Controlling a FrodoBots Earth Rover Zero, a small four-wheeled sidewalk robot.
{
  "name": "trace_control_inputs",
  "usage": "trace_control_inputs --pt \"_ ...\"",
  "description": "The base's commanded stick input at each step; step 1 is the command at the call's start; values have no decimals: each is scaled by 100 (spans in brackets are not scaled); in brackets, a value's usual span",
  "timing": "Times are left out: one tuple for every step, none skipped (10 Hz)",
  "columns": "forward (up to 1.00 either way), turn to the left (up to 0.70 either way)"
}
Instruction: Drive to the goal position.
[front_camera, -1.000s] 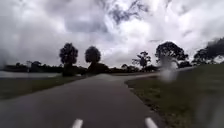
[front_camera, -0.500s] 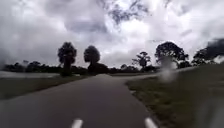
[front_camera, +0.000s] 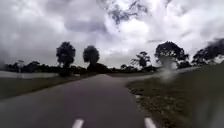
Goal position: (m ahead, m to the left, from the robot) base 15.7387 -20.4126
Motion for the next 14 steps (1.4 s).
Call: trace_control_inputs --pt "85 0" --pt "85 0" --pt "85 0" --pt "85 0" --pt "85 0" --pt "85 0" --pt "85 0" --pt "85 0" --pt "85 0" --pt "85 0" --pt "85 0" --pt "85 0" --pt "85 0" --pt "85 0"
